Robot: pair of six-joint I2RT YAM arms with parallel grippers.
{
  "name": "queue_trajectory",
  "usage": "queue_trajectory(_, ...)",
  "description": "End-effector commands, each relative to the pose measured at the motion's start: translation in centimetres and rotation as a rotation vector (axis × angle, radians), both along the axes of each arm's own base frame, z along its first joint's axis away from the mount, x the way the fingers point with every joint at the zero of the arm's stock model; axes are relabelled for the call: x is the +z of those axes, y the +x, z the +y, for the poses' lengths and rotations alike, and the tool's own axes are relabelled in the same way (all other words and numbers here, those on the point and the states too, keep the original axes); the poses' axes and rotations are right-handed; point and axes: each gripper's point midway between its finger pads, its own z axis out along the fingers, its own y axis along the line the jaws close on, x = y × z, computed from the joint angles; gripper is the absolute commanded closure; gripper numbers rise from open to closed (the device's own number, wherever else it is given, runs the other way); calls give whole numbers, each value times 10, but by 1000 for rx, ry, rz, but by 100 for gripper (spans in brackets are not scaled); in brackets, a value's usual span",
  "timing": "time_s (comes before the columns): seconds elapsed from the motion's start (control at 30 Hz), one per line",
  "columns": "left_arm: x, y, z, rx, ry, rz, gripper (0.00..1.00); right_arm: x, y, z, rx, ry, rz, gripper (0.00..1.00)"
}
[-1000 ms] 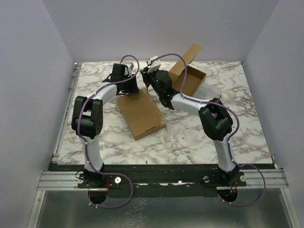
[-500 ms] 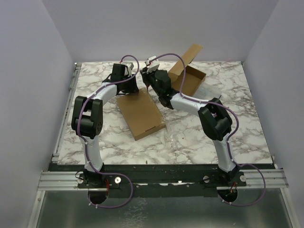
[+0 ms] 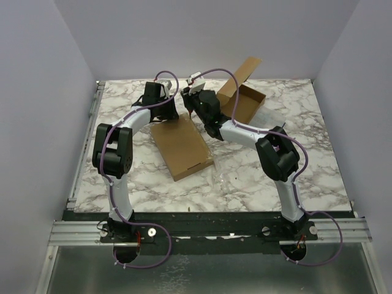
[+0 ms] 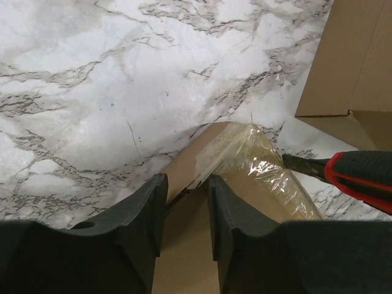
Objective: Unpack the express box
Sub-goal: Cut the express box at the center of the board.
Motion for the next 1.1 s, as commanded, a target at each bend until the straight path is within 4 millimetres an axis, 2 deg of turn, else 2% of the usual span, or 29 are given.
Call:
queue_trajectory(0.0, -40, -9, 12, 43, 51, 110, 64, -8, 0, -7, -25, -72, 43, 100)
queue_trajectory(0.3, -49, -9, 19, 78, 86, 136, 66, -14, -10, -13, -65, -124, 119, 100)
queue_trajectory(0.83, -59, -12, 26, 120, 118, 165, 67, -39, -22, -27, -150, -235, 262, 100)
queue_trajectory(1.07, -66, -14, 30, 136, 140, 183, 67, -54, -30, -22, -79, -302, 284, 100)
